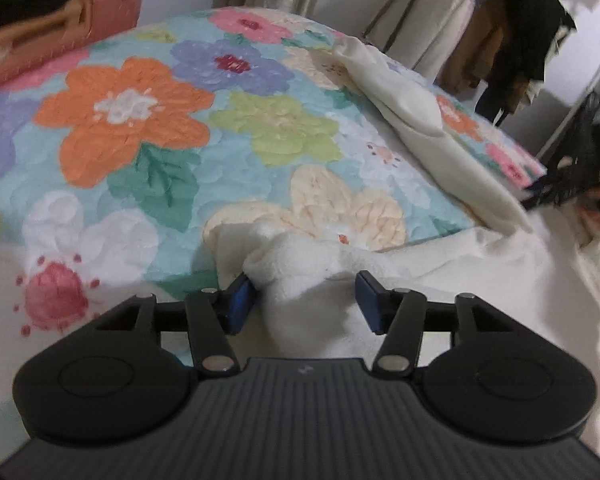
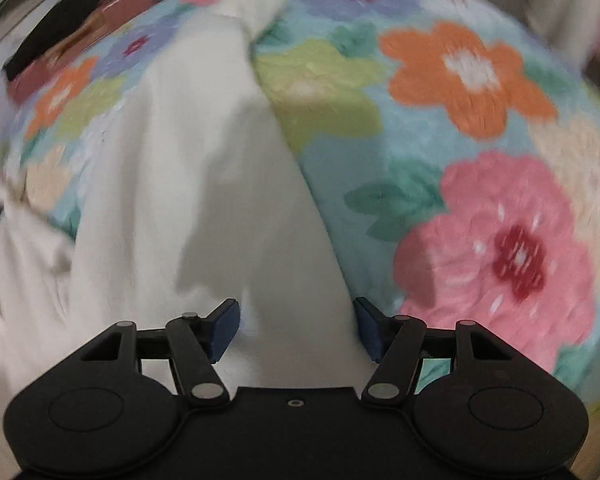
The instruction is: Fold clothes
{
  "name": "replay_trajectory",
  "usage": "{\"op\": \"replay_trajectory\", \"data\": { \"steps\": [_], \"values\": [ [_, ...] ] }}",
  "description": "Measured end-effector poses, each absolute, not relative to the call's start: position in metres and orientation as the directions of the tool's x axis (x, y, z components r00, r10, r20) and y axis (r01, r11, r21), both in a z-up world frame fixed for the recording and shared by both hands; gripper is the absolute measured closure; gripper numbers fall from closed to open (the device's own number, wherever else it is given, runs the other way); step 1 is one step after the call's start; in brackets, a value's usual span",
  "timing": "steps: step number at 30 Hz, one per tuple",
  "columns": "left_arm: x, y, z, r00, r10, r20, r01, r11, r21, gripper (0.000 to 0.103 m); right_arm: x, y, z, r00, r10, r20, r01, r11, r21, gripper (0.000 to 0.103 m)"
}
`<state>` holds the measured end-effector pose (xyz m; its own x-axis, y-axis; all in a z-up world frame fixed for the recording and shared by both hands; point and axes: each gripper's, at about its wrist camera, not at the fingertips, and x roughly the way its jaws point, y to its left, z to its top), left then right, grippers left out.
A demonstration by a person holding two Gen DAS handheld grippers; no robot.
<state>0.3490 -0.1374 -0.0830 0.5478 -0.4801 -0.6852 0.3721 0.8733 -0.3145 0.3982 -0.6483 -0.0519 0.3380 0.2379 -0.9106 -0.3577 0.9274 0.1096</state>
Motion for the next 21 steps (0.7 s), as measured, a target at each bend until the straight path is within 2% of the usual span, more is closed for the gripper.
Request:
{"op": "replay_trajectory", "data": {
  "steps": [1, 2, 4, 5, 6, 8, 10, 12, 15, 18, 19, 21],
  "values": [
    [0.346, -0.141, -0.081, 0.566, -0.460, -0.685, 0.383, 0.882, -0.276, 0.071, 0.397, -0.649, -0.052, 0.375, 0.199, -0.906, -0.321, 0.944, 0.075, 0.019],
    [0.343, -0.144, -0.080, 0.580, -0.445, -0.682, 0.389, 0.887, -0.248, 0.081, 0.397, -0.650, -0.053, 0.401, 0.168, -0.901, -0.285, 0.957, 0.051, 0.018],
    [0.339, -0.143, -0.078, 0.595, -0.438, -0.674, 0.383, 0.892, -0.242, 0.086, 0.394, -0.649, -0.060, 0.431, 0.149, -0.890, -0.244, 0.969, 0.044, 0.019],
    [0.337, -0.142, -0.076, 0.606, -0.433, -0.667, 0.371, 0.896, -0.244, 0.087, 0.390, -0.646, -0.065, 0.435, 0.167, -0.885, -0.242, 0.968, 0.064, 0.023],
    [0.335, -0.141, -0.075, 0.618, -0.427, -0.660, 0.360, 0.900, -0.246, 0.088, 0.385, -0.636, -0.066, 0.449, 0.155, -0.880, -0.274, 0.961, 0.030, 0.040],
    [0.328, -0.141, -0.068, 0.655, -0.405, -0.638, 0.334, 0.912, -0.237, 0.089, 0.376, -0.611, -0.066, 0.482, 0.123, -0.868, -0.347, 0.936, -0.060, 0.098],
    [0.317, -0.142, -0.054, 0.698, -0.393, -0.598, 0.326, 0.919, -0.224, 0.089, 0.368, -0.595, -0.048, 0.575, 0.055, -0.817, -0.348, 0.920, -0.183, 0.097],
    [0.308, -0.142, -0.041, 0.732, -0.393, -0.556, 0.323, 0.920, -0.224, 0.089, 0.359, -0.593, -0.024, 0.689, -0.020, -0.724, -0.286, 0.911, -0.297, 0.097],
    [0.312, -0.142, -0.038, 0.735, -0.408, -0.541, 0.318, 0.913, -0.257, 0.086, 0.353, -0.615, 0.000, 0.781, -0.108, -0.616, -0.157, 0.920, -0.360, 0.098],
    [0.340, -0.145, -0.067, 0.662, -0.394, -0.638, 0.271, 0.919, -0.286, 0.083, 0.365, -0.634, -0.021, 0.730, -0.138, -0.669, -0.109, 0.943, -0.313, 0.097],
    [0.349, -0.145, -0.079, 0.637, -0.387, -0.667, 0.257, 0.922, -0.290, 0.078, 0.370, -0.634, -0.033, 0.712, -0.144, -0.687, -0.113, 0.942, -0.315, 0.097],
    [0.357, -0.144, -0.088, 0.621, -0.389, -0.681, 0.255, 0.921, -0.293, 0.077, 0.382, -0.630, -0.057, 0.675, -0.157, -0.721, -0.128, 0.937, -0.324, 0.096]
  ]
}}
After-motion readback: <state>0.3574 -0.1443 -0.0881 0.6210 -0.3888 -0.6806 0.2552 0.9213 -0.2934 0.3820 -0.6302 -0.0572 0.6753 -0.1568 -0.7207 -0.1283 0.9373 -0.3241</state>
